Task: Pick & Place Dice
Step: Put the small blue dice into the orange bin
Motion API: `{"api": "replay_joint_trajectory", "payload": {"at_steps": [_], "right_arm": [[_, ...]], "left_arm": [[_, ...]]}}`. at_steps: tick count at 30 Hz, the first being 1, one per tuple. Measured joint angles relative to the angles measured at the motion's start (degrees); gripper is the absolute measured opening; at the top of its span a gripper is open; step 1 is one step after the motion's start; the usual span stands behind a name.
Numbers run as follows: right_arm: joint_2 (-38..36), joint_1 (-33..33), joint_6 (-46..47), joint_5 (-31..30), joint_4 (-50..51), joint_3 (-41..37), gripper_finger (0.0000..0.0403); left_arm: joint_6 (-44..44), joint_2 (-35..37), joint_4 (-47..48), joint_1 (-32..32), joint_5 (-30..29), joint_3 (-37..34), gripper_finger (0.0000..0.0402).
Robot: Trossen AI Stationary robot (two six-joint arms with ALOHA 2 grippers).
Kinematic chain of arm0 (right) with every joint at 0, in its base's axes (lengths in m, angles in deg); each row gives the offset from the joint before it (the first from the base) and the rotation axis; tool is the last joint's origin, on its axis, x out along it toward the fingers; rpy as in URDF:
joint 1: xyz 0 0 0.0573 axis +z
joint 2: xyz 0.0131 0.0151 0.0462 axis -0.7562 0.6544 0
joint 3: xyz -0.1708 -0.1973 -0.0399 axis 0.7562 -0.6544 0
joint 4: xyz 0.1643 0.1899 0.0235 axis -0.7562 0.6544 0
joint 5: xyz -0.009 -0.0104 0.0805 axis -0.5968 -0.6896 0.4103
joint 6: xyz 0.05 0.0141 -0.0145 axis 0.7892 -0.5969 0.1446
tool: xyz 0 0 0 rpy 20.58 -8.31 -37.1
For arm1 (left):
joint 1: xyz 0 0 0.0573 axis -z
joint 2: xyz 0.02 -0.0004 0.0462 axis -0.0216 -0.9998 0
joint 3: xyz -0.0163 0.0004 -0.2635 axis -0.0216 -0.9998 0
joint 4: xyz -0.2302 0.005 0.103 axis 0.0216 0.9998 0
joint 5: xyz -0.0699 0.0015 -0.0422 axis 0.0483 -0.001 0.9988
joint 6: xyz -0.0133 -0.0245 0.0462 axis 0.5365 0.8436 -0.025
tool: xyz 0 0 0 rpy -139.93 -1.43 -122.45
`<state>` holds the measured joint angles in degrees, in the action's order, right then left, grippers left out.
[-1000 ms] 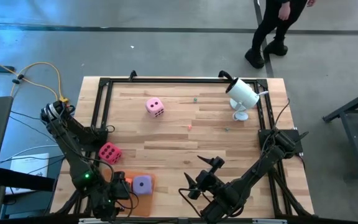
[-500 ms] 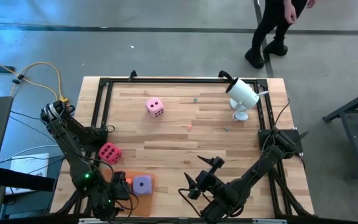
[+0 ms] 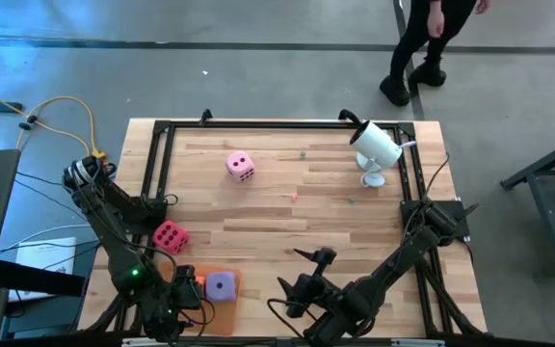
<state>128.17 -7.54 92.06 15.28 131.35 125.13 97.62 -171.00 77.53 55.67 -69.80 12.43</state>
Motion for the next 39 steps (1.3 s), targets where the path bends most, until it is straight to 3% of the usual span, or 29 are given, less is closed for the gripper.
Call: {"api": "replay_joint_trajectory", "payload": {"at_steps": [8,18,28,39], "right_arm": [[0.0,-0.07,-2.94,0.93,-2.07,0.0,0.0391],[1.3,0.1,-24.88,13.84,-18.5,-0.11,0.0391],[2.05,-1.53,-26.33,19.04,-20.32,-0.07,0.0391],[2.07,-1.66,-31.64,19.13,-21.9,-0.11,0.0391]], "left_arm": [[-1.17,0.0,0.0,0.02,-0.04,0.0,0.0349],[-3.37,0.0,0.0,0.02,-0.12,-0.02,0.0349],[-3.37,-0.02,-0.04,0.02,-1.06,-0.07,0.0349],[-4.33,-0.02,-0.02,0.0,-1.57,-0.09,0.0349]]}}
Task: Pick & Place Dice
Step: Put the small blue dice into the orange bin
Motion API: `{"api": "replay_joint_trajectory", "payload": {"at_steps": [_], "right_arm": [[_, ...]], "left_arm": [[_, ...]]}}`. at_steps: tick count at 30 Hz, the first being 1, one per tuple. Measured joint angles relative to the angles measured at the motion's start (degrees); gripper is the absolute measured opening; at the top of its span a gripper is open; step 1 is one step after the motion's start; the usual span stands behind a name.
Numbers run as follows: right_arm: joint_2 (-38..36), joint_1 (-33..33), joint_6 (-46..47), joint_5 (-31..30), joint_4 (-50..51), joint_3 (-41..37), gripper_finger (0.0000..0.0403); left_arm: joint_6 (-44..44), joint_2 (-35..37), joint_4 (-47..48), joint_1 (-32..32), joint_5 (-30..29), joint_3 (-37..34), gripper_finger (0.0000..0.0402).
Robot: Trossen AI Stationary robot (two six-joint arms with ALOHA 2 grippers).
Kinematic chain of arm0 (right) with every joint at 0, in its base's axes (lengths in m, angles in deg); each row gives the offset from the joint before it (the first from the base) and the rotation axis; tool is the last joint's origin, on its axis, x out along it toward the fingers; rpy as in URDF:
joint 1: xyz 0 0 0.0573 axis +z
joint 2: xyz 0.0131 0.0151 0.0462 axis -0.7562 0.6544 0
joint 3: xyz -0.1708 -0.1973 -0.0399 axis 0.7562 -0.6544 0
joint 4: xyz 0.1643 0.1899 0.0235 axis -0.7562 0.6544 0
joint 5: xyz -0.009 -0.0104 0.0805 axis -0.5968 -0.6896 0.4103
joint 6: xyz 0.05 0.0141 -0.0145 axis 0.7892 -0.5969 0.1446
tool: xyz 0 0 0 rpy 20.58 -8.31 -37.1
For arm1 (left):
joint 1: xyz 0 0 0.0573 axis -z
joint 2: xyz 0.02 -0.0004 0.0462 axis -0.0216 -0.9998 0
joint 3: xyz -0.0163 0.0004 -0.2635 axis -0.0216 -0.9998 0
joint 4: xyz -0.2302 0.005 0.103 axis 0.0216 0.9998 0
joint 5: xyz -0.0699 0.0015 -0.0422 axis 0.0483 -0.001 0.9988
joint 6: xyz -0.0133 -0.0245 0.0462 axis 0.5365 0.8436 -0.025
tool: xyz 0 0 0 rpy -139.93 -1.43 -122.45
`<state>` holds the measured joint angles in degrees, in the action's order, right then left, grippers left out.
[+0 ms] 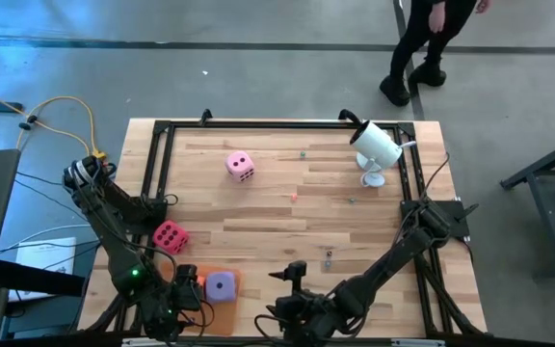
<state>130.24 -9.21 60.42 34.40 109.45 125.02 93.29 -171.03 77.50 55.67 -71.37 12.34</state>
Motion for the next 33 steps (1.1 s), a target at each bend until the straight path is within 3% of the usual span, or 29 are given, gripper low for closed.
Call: {"api": "replay_joint_trajectory", "payload": {"at_steps": [6,20,33], "right_arm": [[0.71,-0.2,-2.33,0.69,-2.76,-1.11,0.0391],[0.62,1.13,2.69,1.74,-6.95,-1.07,0.0391],[1.72,1.35,-0.23,3.31,-18.58,-1.12,0.0391]], "left_arm": [[0.18,0.0,-0.06,0.0,-0.03,0.0,0.0349],[-1.19,-0.57,0.06,0.01,-3.22,0.0,0.0349],[-9.38,-8.82,2.38,0.39,-5.64,0.08,0.0349]]}}
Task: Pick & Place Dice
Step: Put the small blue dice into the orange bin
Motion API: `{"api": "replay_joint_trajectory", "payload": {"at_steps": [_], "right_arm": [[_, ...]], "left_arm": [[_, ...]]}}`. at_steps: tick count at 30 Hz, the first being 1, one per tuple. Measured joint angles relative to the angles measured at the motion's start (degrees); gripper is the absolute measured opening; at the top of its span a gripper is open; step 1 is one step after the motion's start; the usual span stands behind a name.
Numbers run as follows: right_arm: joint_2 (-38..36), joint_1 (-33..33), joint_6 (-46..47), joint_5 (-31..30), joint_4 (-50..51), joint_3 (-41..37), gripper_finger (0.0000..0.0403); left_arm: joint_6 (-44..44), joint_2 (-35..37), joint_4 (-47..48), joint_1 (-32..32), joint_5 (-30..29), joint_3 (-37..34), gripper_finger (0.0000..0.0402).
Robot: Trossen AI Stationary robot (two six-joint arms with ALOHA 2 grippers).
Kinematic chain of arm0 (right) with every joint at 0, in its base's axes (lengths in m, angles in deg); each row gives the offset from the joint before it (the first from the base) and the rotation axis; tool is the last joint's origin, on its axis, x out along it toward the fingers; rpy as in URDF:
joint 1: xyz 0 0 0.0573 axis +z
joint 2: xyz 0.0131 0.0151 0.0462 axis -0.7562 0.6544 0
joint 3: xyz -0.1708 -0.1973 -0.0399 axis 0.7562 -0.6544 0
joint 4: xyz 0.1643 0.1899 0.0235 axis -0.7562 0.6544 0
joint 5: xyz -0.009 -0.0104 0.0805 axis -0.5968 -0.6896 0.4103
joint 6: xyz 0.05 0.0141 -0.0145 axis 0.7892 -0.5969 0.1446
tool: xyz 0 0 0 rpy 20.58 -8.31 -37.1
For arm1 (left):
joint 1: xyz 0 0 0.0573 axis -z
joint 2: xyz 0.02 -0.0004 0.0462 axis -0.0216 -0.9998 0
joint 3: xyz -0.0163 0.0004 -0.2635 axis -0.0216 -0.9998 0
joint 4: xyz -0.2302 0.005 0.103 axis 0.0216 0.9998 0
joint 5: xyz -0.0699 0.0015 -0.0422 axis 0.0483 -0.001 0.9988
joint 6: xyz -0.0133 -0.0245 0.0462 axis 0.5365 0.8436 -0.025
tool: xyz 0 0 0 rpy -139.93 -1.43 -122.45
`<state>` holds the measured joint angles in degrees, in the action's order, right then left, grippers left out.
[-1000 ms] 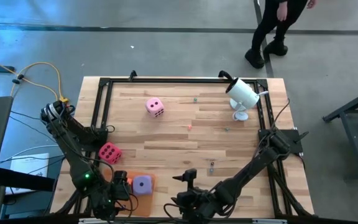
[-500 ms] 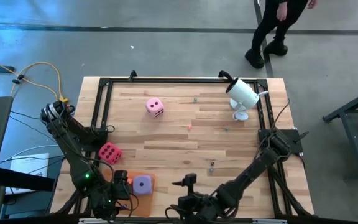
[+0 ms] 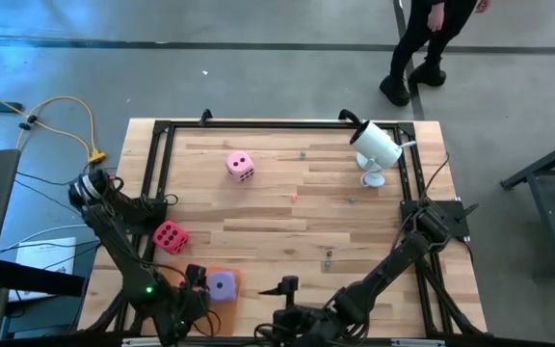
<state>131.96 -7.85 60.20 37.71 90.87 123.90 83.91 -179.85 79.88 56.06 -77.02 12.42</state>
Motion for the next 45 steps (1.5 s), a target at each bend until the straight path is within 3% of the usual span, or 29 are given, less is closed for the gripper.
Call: {"api": "replay_joint_trajectory", "payload": {"at_steps": [16,23,31,45], "right_arm": [[0.78,-0.76,-0.29,6.16,-5.86,0.07,0.0391],[3.79,-1.27,-6.73,10.59,-12.41,0.01,0.0391],[3.8,-1.9,-3.05,14.73,-11.53,0.03,0.0391],[3.8,-1.59,-3.35,14.82,-11.31,0.03,0.0391]], "left_arm": [[0.38,0.67,1.08,1.44,-0.74,0.0,0.0349],[0.51,0.91,1.11,0.92,-0.38,0.02,0.0349],[3.46,0.95,1.03,1.66,-2.99,0.03,0.0349],[7.0,1.02,1.03,4.05,-3.07,0.05,0.0349]]}}
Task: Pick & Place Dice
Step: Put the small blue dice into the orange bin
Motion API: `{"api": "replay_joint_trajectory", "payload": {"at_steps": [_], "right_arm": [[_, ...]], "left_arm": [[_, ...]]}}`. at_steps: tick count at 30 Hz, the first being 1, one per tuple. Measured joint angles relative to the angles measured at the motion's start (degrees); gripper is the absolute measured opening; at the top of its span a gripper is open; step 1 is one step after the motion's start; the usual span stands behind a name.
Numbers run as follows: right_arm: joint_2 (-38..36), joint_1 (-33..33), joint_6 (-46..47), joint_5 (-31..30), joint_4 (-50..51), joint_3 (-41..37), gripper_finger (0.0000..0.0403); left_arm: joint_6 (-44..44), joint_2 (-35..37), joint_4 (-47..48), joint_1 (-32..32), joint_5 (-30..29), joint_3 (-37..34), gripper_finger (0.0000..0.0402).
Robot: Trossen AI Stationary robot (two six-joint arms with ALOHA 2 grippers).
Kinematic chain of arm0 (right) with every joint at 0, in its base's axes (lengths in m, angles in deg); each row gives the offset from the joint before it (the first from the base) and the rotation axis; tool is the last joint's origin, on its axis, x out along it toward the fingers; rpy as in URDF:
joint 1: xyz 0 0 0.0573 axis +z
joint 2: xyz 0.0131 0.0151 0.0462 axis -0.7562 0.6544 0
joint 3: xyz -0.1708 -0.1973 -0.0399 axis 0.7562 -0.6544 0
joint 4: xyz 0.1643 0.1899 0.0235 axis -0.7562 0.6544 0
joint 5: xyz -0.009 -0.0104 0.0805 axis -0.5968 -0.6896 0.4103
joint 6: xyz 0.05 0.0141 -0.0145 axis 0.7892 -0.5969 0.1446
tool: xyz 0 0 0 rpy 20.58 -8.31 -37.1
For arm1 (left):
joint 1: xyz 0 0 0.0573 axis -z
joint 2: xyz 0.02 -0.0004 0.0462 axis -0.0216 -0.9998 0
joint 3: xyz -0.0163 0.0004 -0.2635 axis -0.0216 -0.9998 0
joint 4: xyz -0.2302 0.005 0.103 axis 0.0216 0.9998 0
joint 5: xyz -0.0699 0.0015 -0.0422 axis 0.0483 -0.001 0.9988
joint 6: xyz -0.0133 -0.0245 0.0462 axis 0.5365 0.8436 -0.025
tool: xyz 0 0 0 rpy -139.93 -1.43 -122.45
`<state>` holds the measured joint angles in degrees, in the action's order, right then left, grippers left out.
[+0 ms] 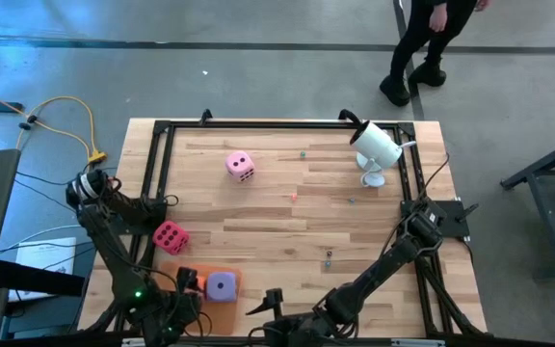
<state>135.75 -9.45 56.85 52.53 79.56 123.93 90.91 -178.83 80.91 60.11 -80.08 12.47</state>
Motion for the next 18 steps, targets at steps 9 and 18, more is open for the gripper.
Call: {"api": "replay_joint_trajectory", "payload": {"at_steps": [9,18], "right_arm": [[-0.02,-0.87,0.17,-0.03,0.76,0.0,0.0391],[-0.02,-1.19,2.8,0.72,1.19,0.0,0.0391]], "left_arm": [[5.14,0.04,7.56,1.18,-0.73,0.09,0.0349],[13.61,-0.09,14.34,1.04,-0.25,-0.48,0.0349]]}}
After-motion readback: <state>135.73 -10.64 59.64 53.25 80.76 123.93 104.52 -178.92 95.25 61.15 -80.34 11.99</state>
